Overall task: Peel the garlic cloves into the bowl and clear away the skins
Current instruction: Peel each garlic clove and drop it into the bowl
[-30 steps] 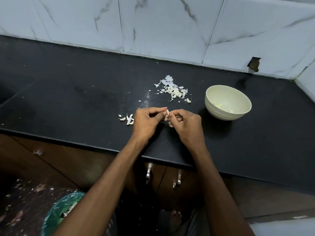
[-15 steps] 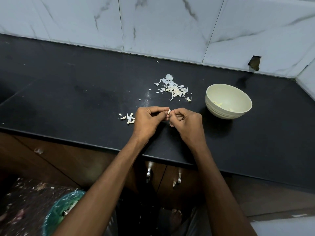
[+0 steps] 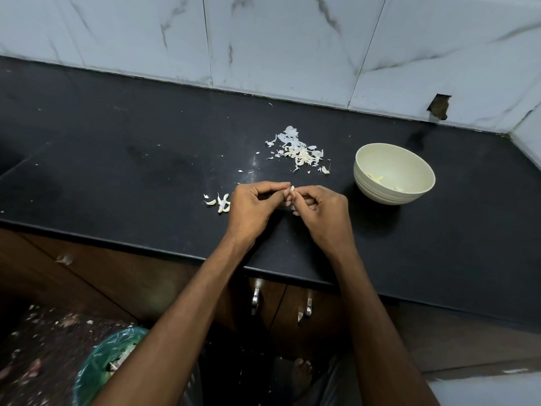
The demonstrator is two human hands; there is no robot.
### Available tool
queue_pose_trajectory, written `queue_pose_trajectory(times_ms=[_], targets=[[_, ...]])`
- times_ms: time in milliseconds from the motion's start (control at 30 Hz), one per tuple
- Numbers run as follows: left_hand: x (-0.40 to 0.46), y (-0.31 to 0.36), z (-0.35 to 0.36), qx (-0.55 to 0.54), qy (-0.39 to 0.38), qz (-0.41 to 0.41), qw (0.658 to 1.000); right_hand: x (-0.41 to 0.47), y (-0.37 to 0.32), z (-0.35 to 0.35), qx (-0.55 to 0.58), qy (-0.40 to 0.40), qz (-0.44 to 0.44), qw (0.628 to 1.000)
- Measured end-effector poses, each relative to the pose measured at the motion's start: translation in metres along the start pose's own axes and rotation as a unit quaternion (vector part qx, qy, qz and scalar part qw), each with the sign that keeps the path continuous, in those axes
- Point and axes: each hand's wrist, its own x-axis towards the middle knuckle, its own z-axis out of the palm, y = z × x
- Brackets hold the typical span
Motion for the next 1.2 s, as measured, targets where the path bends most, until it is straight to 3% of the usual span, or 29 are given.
queue_pose_trajectory(times_ms=[867, 1100, 1200], targets=[[0.001, -0.003, 0.001, 0.194, 0.008, 0.062, 0.979, 0.000, -0.008, -0.006, 0.020, -0.031, 0.062, 0.997], [-0.003, 0.001, 0.002, 0.203, 0.005, 0.086, 0.975, 0.001, -0.009, -0.006, 0.028, -0.027, 0.085, 0.996], [0.000, -0.003, 0.000, 0.150, 0.001, 0.046, 0.988, 0.001, -0.010, -0.007, 0.086, -0.032, 0.111, 0.990]])
